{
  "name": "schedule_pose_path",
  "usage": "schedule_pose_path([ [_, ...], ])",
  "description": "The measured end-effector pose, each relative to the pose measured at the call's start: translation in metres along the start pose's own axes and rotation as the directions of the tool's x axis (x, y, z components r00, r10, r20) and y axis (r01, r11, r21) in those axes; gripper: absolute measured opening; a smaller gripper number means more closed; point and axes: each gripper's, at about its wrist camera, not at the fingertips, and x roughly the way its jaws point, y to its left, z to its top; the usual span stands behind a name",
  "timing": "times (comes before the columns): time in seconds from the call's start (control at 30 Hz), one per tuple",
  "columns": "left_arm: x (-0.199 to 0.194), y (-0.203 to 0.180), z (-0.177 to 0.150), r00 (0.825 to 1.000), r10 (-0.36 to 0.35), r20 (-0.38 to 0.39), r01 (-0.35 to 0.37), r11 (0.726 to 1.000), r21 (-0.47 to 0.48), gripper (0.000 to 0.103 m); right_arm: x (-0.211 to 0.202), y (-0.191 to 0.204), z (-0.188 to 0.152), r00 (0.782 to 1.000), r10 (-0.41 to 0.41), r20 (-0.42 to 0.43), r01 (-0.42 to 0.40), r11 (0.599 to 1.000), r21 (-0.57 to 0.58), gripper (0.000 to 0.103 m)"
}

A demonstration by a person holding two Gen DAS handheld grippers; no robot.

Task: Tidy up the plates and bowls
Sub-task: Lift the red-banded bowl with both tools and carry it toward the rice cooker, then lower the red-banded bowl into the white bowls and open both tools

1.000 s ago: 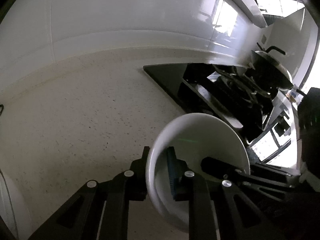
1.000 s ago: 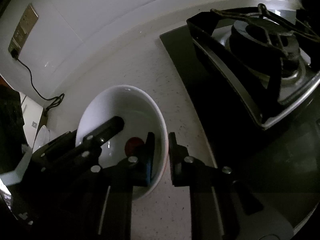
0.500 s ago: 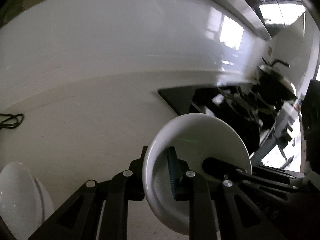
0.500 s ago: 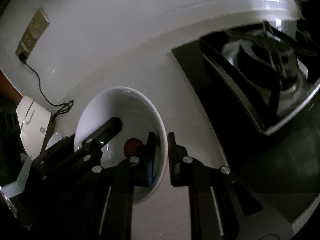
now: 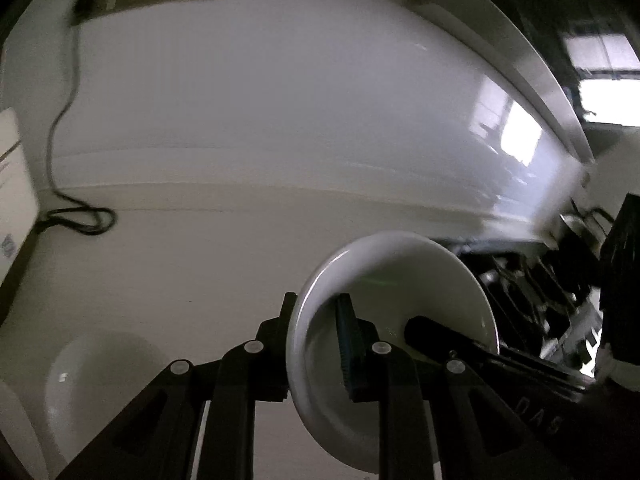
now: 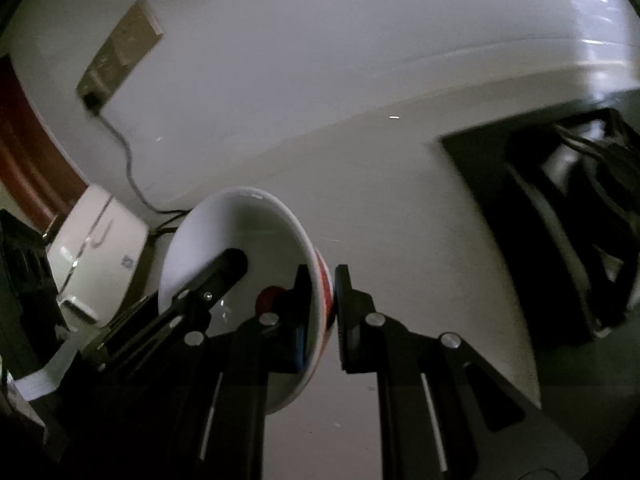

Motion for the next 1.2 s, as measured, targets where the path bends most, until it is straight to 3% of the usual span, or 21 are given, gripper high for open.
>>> schedule_pose_path([
  [0.43, -0.019, 0.015, 0.011, 0.987, 0.146, 0.061, -0.141, 0.987, -0.073, 0.022, 0.024, 0.034, 0.019, 0.987, 0.141, -0.074, -0.15, 0.978, -0.145, 0.014],
  [0.7, -0.03, 0.048, 0.011, 0.988, 0.153, 0.01, -0.151, 0.981, -0.121, 0.024, 0.045, 0.049, 0.024, 0.967, 0.229, -0.111, -0.244, 0.956, -0.159, 0.014],
  [1.03, -0.048, 0.072, -0.001, 0.983, 0.183, -0.025, -0.185, 0.975, -0.121, 0.024, 0.054, 0.07, 0.001, 0.942, 0.297, -0.155, -0.317, 0.94, -0.128, 0.016],
  [1.2, -0.045, 0.099, -0.004, 0.983, 0.172, -0.057, -0.18, 0.969, -0.172, 0.032, 0.059, 0.09, -0.009, 0.941, 0.294, -0.167, -0.32, 0.935, -0.152, 0.018],
])
